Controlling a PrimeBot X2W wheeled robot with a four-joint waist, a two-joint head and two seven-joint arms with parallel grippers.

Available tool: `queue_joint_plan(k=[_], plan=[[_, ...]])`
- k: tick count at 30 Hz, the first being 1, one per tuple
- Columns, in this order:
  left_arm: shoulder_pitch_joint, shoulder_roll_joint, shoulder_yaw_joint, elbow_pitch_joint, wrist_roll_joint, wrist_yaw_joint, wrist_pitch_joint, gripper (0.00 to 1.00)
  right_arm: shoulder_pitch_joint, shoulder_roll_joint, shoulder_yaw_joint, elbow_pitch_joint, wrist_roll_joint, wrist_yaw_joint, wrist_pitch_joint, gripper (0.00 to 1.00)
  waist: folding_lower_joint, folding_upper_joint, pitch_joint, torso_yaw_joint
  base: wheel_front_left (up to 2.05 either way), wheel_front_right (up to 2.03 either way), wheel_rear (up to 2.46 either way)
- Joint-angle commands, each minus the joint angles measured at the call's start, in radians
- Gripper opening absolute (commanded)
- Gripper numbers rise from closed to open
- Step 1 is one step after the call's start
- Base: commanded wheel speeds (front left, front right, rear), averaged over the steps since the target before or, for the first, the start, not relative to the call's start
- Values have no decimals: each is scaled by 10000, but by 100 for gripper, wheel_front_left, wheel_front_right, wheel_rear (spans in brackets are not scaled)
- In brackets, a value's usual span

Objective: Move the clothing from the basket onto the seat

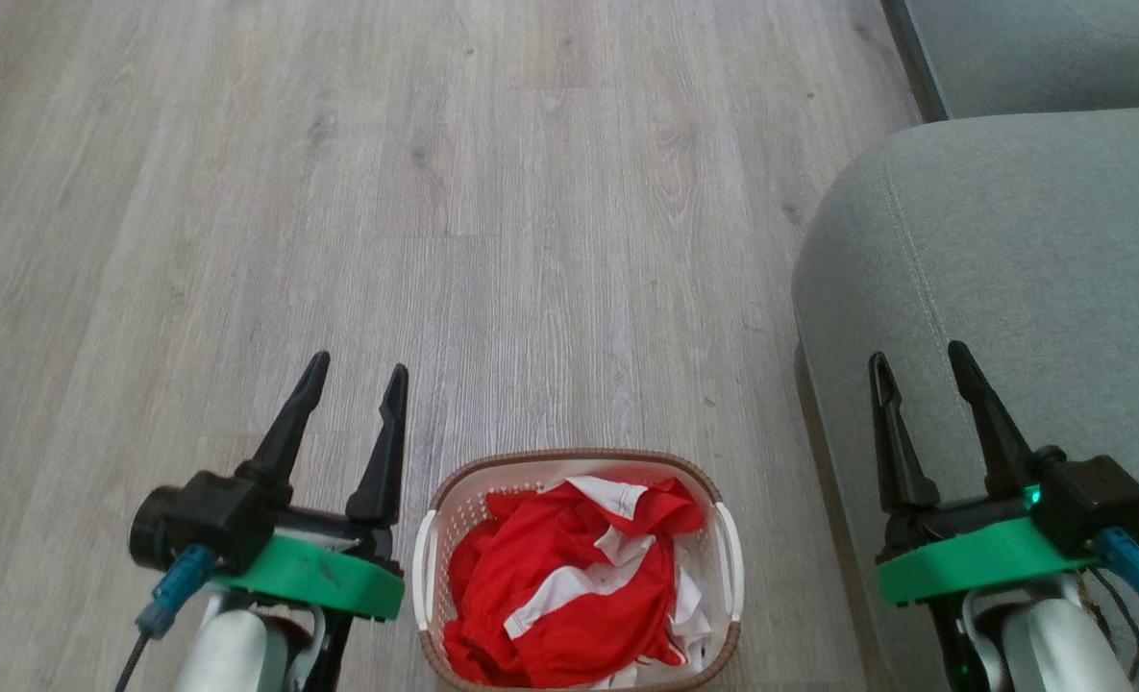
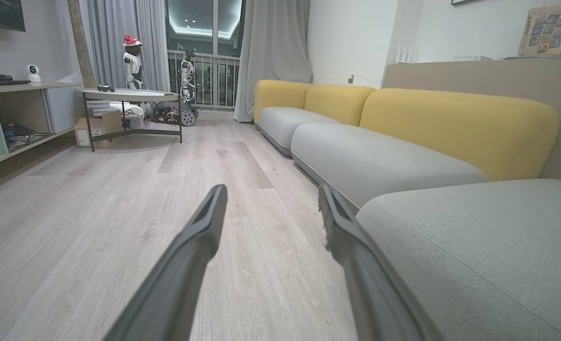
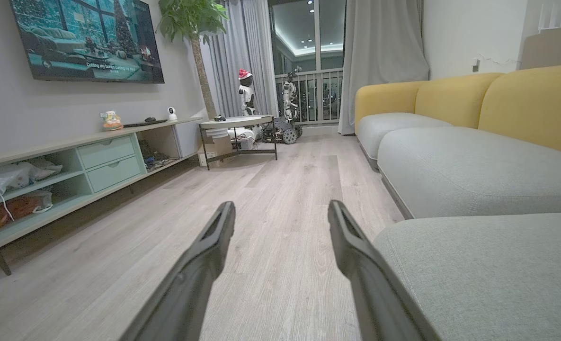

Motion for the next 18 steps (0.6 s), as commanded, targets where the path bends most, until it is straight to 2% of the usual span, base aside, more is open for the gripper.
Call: queue_joint_plan(k=[1, 18], plan=[[-522, 141, 347, -347, 70, 32, -95, 100, -344, -1, 275, -397, -86, -2, -116, 100, 0, 0, 3, -1, 0, 0, 0], [-559, 117, 382, -337, 31, 11, -95, 100, -387, 18, 256, -383, -64, -2, -116, 100, 0, 0, 100, -4, 0, 0, 0]])
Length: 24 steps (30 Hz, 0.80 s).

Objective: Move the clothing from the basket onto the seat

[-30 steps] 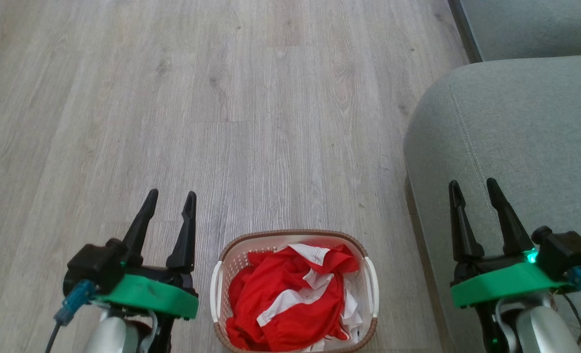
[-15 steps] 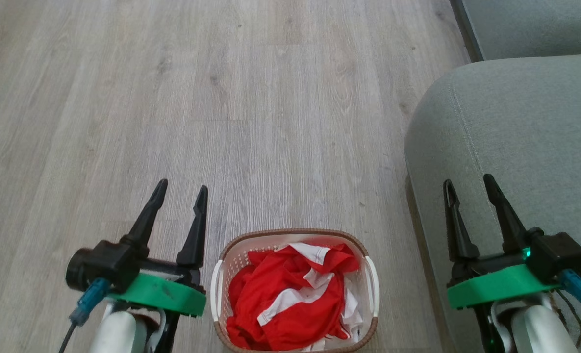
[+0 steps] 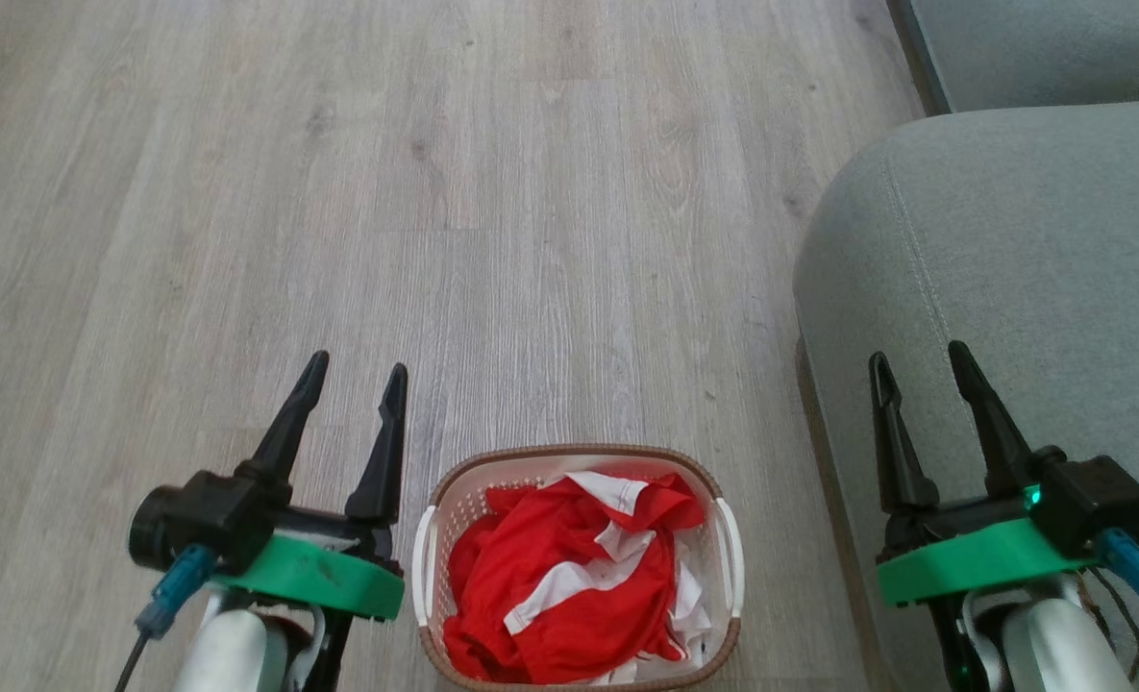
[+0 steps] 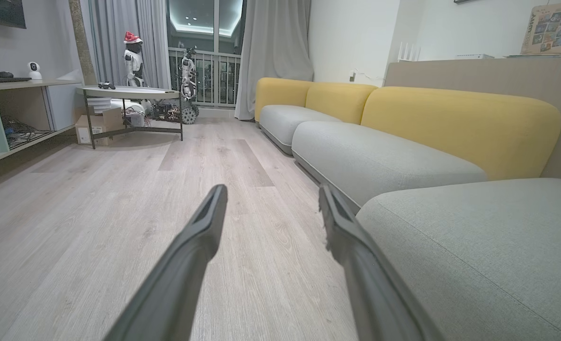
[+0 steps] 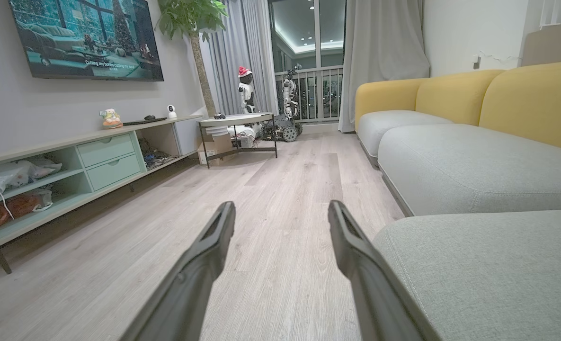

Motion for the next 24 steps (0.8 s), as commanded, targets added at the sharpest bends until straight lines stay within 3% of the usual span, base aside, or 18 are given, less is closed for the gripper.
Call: queue_joint_plan(k=[1, 24], plan=[[-547, 115, 377, -331, 27, 10, -95, 100, -390, 18, 252, -385, -61, -2, -93, 100, 0, 0, 10, -6, 0, 0, 0], [-957, 98, 389, -263, -169, -51, -95, 100, -846, 38, 146, -717, -68, -2, -93, 100, 0, 0, 1150, -467, 0, 0, 0]])
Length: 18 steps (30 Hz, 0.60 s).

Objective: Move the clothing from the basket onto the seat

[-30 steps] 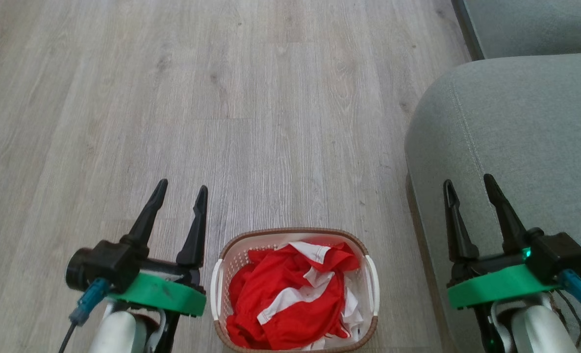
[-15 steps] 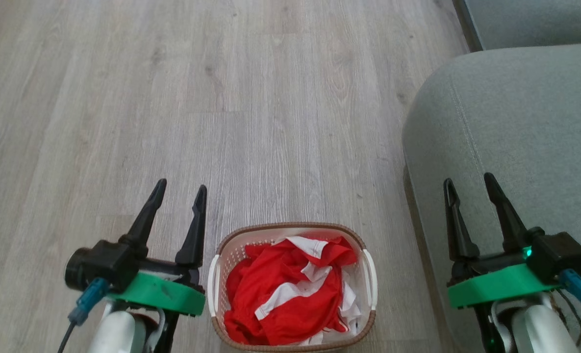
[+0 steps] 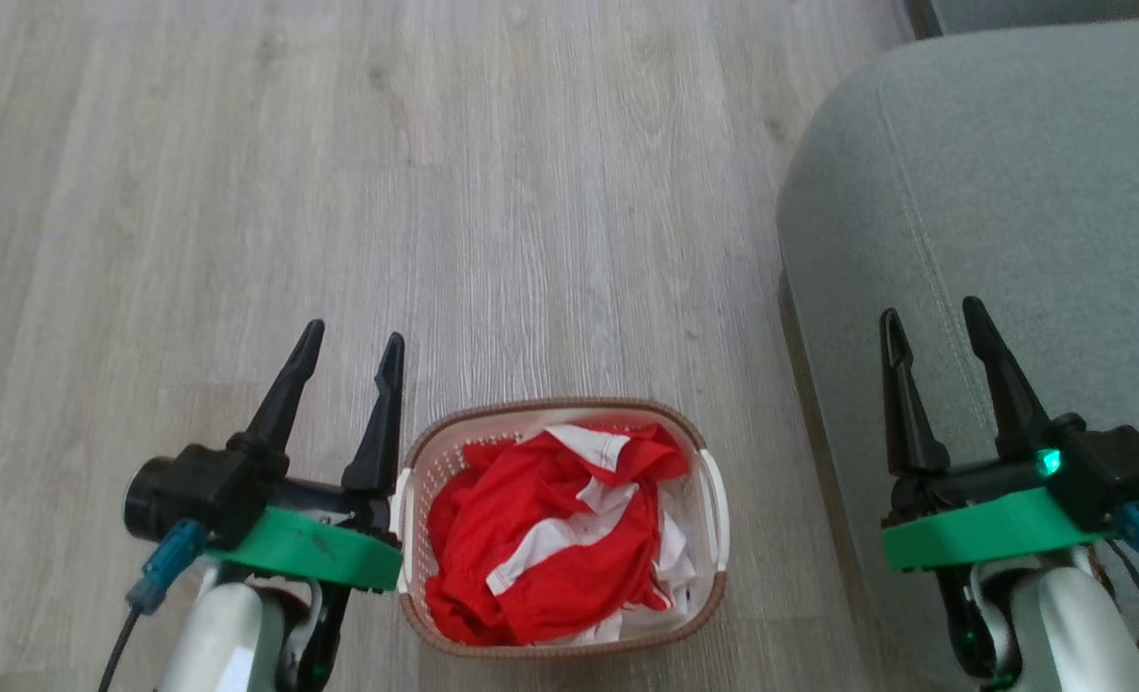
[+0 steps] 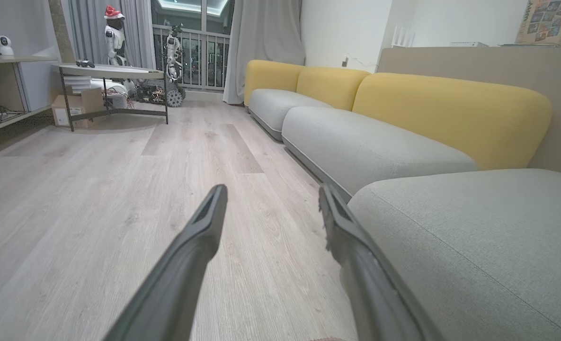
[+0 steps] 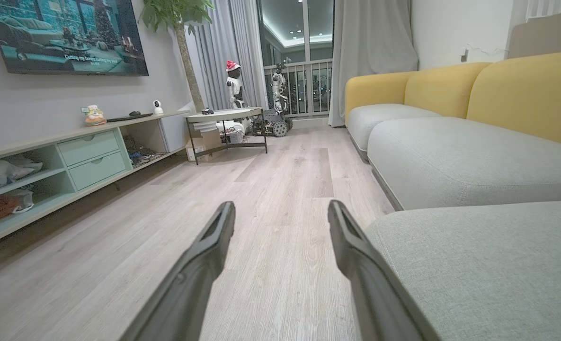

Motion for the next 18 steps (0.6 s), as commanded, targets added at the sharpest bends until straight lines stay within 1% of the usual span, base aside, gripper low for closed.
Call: queue_joint_plan(k=[1, 10, 11, 18], plan=[[-559, 123, 347, -260, -95, -39, -95, 100, -448, 39, 189, -433, -69, -2, -93, 100, 0, 0, 283, -108, 0, 0, 0], [-1063, 205, 165, 85, -252, -100, -73, 100, -900, 63, 117, -669, -107, -2, -93, 100, 0, 0, 1240, -385, 0, 0, 0], [-1211, 239, 99, 247, -281, -113, -30, 100, -1017, 68, 110, -731, -114, -2, -93, 100, 0, 0, 1503, -473, 0, 0, 0], [-1907, 293, -272, 1078, -493, -170, 246, 100, -1466, 82, -12, -952, -178, -2, -93, 100, 0, 0, 2298, -739, 0, 0, 0]])
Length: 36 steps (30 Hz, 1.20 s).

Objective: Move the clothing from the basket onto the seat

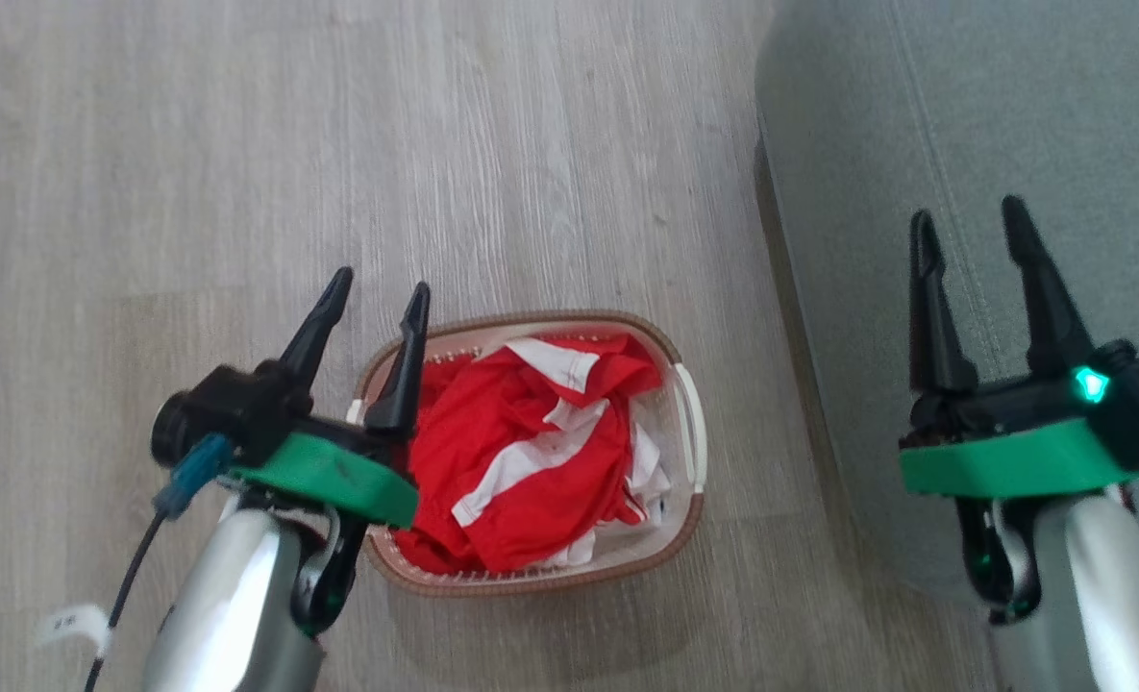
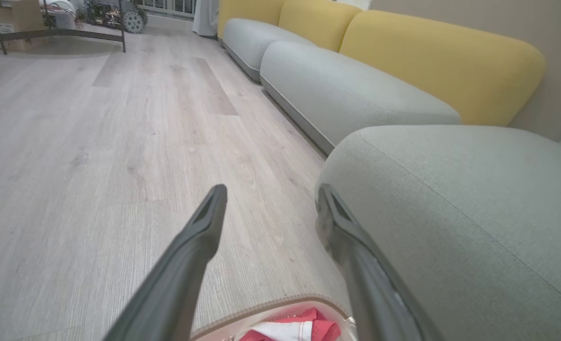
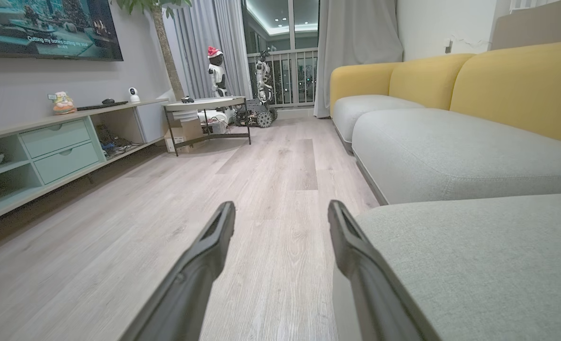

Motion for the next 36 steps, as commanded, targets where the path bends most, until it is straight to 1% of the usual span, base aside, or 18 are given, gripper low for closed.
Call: queue_joint_plan(k=[1, 12, 14, 20, 28, 29, 32, 36], plan=[[-427, 219, 186, -175, -41, -10, 46, 100, -332, 70, 152, -412, -90, -2, -90, 100, -2, 0, 273, -152, 0, 0, 0], [-1687, 372, -813, 2311, -387, -63, 251, 100, -1051, 81, -52, -804, -28, -2, -90, 100, -2, 0, 1467, -495, 0, 0, 0], [-1938, 322, -1062, 2812, -642, -66, 292, 100, -1185, 82, -85, -894, -41, -2, -90, 100, -2, 0, 1705, -567, 0, 0, 0], [-2929, 434, -2206, 4250, -891, -69, 560, 100, -1613, 86, -117, -1246, -115, -2, -90, 100, -2, 0, 2502, -768, 0, 0, 0], [-4264, 347, -3277, 6290, -1709, -70, 1092, 100, -2250, 88, -327, -1743, -101, -2, -90, 100, -2, 0, 3613, -1046, 0, 0, 0], [-4264, 347, -3277, 6290, -1709, -70, 1092, 100, -2250, 88, -327, -1743, -101, -2, -90, 100, -2, 0, 3613, -1046, 0, 0, 0], [-4666, 307, -3505, 6981, -2190, -70, 1399, 100, -2476, 89, -424, -1969, -62, -2, -90, 100, -2, 0, 3992, -1191, 0, 0, 0], [-5129, 368, -3837, 7815, -2508, -70, 1716, 100, -2730, 90, -473, -2191, 73, -2, -90, 100, -2, 0, 4409, -1364, 0, 0, 0]])
